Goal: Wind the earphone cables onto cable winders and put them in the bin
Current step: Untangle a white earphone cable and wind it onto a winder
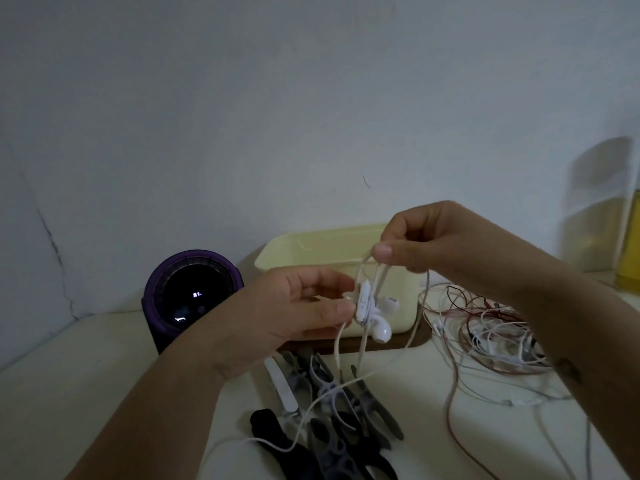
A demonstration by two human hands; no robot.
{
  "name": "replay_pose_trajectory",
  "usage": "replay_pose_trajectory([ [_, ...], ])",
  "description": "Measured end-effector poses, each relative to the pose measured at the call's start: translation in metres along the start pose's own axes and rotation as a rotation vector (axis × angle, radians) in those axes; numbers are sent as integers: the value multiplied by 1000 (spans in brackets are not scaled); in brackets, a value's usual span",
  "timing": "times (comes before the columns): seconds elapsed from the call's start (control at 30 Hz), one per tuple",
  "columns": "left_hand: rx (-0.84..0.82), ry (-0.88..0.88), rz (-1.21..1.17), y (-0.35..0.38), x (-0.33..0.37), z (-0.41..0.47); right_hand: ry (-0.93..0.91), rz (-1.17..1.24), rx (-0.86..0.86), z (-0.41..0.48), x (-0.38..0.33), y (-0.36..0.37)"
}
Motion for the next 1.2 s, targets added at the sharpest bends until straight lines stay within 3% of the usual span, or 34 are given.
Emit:
replay_pose_trajectory([
  [0.13, -106, 19, 34, 7, 2, -5, 184, 498, -312, -5, 20, 24],
  [0.23, -210, 33, -10, 14, 4, -9, 280, 674, -441, -9, 35, 44],
  [0.37, -205, 29, -147, 13, 10, -10, 350, 676, -367, -7, 56, 70],
  [0.47, -12, 12, -310, -1, 12, -4, 357, 654, -145, -3, 56, 72],
  [0.6, 166, 57, -433, -10, 11, 3, 286, 411, 114, -1, 55, 59],
  [0.73, 352, 80, -531, -29, 4, 5, 160, -57, 69, -3, 37, 60],
  [0.87, 462, 74, -518, -45, -4, 6, 41, -317, 35, -5, 18, 63],
  [1.0, 475, 75, -431, -44, -4, 7, 19, -489, 9, -9, 6, 62],
  [1.2, 529, 80, -82, -48, -9, 7, -33, -560, 50, -11, -23, 44],
])
Point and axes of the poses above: each hand's wrist, its own z-axis towards the middle knuckle, its own y-axis out of the palm, x = y × z, the point moved 7 cm from there along z, towards the middle knuckle, and after that the axes turned 7 degrees about x, right-handed, at the moved point
